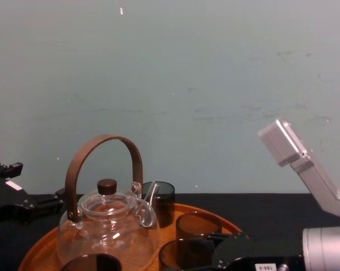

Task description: Pick up the glass from the table and place it on the tray.

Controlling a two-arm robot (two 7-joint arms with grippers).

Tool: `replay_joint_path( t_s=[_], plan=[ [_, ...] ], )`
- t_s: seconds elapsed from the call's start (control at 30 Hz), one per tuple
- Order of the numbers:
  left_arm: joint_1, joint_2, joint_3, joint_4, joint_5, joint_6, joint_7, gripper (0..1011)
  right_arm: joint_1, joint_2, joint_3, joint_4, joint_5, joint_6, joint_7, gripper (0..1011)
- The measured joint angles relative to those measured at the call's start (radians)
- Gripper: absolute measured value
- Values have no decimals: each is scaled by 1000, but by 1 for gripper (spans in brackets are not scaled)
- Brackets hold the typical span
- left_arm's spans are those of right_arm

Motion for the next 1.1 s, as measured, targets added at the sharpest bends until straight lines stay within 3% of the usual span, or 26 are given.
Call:
replay_joint_path(
  t_s=[0.5, 1.1],
  plan=[
    [0, 0, 0, 0, 0, 0, 0, 1002, -5, 13, 6, -11, 9, 6, 15, 1003],
    [0, 0, 0, 0, 0, 0, 0, 1002, -109, 148, 60, -156, 60, 34, -4, 1003]
  ],
)
